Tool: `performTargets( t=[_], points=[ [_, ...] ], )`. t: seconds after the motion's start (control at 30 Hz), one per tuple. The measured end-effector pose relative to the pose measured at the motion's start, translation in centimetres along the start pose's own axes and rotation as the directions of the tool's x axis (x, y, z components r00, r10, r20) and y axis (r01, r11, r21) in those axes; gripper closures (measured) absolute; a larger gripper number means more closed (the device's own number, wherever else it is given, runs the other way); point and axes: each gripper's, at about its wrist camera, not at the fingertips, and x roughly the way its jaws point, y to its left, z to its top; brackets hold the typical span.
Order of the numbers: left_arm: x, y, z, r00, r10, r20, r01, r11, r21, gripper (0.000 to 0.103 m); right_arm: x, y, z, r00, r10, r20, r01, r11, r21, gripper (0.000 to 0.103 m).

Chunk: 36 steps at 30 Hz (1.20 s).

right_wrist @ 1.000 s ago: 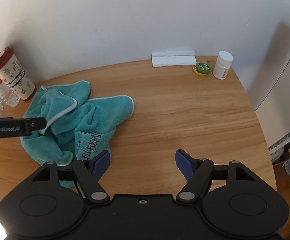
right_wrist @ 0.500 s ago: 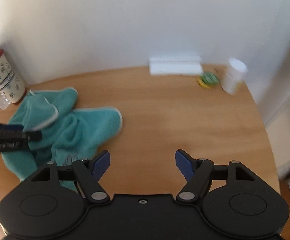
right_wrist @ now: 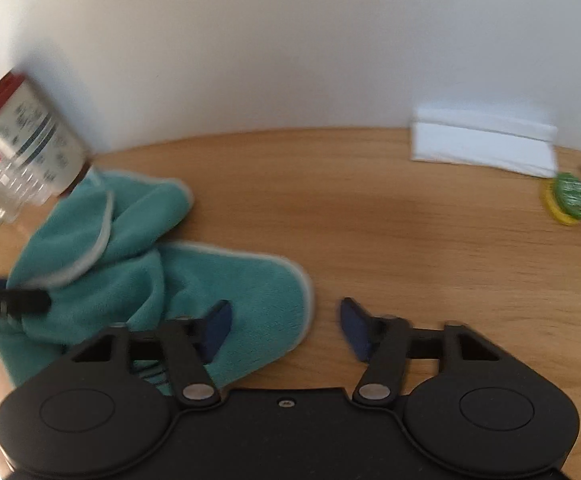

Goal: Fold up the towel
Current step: 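Reach both grippers down to the towel's edges, then grasp a towel edge with the left gripper while the right gripper grasps another edge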

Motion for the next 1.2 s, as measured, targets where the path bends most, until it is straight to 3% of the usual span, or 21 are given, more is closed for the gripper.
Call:
performTargets(
  t=[0.03,0.33,0.6,0.87,0.93,1.03,1.1,1.2],
  points=[
    [-0.2,0.3,0.1,1.000,-0.001,0.003,0.001,1.000,-0.016,0.085,0.2,-0.1,-0.1,1.000,0.007,-0.009,-0.007,1.000,0.007,0.098],
    [-2.9,3.9,-1.0,0.999,-0.002,0.052,0.007,0.994,-0.106,0.088,-2.8,-1.9,-0.4,0.996,-0.007,0.085,-0.002,0.994,0.112,0.099],
    [-5.4,8.5,-2.4,0.995,0.005,0.100,0.013,0.984,-0.176,0.089,-7.0,-1.0,-0.7,0.979,-0.120,0.165,0.106,0.990,0.092,0.099],
    [-6.2,11.3,-2.6,0.991,0.042,0.124,-0.021,0.987,-0.162,0.095,-7.3,-2.3,-0.3,0.958,-0.263,0.117,0.253,0.963,0.092,0.099],
    [-6.6,11.5,-2.3,0.993,-0.006,0.121,0.025,0.988,-0.155,0.095,-7.0,-2.4,0.4,0.957,-0.269,0.112,0.262,0.962,0.071,0.099],
    [-7.0,10.1,-1.7,0.989,-0.068,0.133,0.081,0.992,-0.093,0.081,-7.0,-1.5,1.0,0.950,-0.286,0.125,0.287,0.958,0.016,0.099],
    [-6.8,8.6,-1.3,0.985,-0.114,0.131,0.120,0.992,-0.039,0.043,-7.0,-1.1,1.0,0.953,-0.276,0.127,0.275,0.961,0.025,0.099],
    [-6.2,6.4,-0.6,0.985,-0.134,0.109,0.131,0.991,0.034,0.040,-6.5,-0.8,0.5,0.956,-0.268,0.119,0.264,0.963,0.047,0.099]
  ],
)
